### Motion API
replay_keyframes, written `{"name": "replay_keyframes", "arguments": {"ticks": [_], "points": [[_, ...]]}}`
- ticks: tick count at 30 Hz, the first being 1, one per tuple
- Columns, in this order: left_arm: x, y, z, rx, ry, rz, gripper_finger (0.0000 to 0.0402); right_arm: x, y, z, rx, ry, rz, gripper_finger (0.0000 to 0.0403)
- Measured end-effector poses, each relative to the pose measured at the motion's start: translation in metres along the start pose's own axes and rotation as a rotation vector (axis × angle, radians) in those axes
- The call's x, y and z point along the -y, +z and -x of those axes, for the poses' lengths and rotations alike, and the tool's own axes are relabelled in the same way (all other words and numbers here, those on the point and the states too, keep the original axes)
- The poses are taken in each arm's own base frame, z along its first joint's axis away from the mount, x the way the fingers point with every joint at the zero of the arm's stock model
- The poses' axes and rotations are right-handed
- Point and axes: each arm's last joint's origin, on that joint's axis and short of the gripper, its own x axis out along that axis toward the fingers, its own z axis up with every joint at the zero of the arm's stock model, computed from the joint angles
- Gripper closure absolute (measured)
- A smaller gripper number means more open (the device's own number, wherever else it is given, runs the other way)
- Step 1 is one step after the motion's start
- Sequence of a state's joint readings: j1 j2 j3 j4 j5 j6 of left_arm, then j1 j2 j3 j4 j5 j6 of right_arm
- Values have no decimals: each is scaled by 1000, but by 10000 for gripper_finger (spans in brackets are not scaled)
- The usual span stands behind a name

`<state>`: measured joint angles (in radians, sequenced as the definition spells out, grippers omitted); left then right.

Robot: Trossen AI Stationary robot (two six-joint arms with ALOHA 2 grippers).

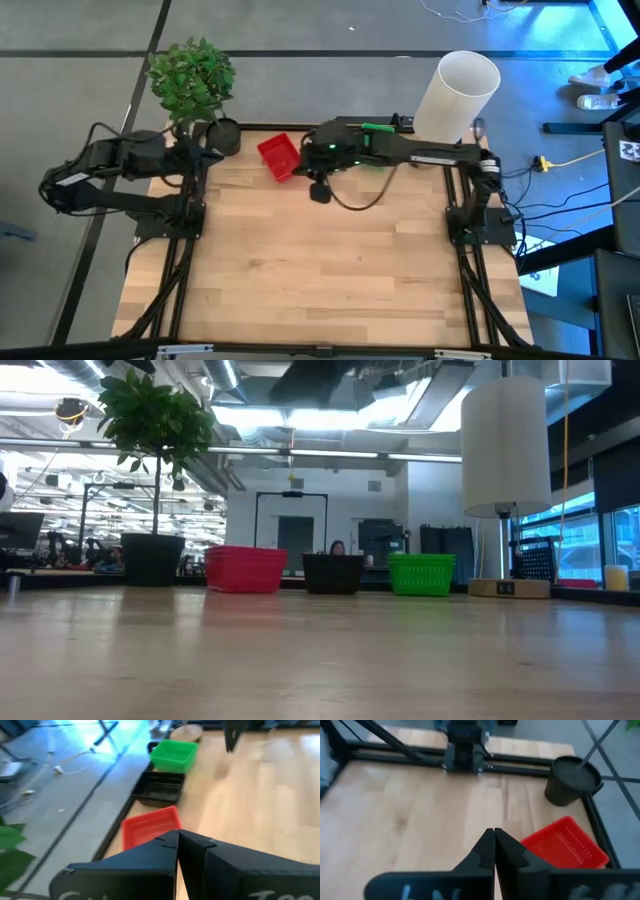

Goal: Stack baskets by color
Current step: Return to Home Position

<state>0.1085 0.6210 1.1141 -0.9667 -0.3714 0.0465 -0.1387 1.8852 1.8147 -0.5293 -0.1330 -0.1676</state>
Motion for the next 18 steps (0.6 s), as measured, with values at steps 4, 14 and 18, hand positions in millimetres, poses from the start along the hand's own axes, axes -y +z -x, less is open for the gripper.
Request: {"name": "replay_keyframes", "arguments": {"ticks": [4, 14, 18], "points": [[-5, -9, 18, 36, -59, 37, 401, -12, 18, 52, 64, 7, -11, 403], [-20, -34, 62, 205, -94, 114, 401, -38, 16, 158, -12, -69, -31, 403], [-23, -41, 72, 244, -96, 127, 401, -43, 5, 190, -74, -134, -66, 403]]}}
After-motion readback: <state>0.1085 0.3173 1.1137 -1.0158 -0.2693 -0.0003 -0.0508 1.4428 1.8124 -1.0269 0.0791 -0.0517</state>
